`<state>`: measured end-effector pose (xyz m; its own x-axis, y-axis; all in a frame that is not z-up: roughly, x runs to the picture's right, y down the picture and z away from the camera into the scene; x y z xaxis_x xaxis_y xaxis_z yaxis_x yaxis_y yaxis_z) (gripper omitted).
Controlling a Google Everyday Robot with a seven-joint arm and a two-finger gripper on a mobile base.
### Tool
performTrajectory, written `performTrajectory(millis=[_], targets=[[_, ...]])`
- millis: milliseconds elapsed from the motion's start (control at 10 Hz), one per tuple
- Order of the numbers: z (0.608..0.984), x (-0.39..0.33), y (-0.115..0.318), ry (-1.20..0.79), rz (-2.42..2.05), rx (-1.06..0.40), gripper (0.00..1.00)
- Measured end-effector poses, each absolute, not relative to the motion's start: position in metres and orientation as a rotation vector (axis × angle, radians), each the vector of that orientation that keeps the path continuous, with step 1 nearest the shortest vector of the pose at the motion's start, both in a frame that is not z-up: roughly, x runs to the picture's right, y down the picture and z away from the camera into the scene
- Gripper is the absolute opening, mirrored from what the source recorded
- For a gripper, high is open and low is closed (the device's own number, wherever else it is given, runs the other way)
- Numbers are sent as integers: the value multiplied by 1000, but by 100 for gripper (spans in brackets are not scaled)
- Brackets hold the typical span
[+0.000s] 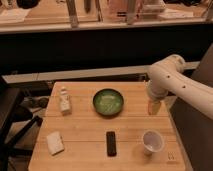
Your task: Push the ceramic bowl across the table
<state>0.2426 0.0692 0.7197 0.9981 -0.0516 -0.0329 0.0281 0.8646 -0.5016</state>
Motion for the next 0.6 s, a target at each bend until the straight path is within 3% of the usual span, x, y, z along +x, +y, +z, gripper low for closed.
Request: performTrajectory(millis=[600], targets=[[758, 208, 52, 19, -109, -495, 80]])
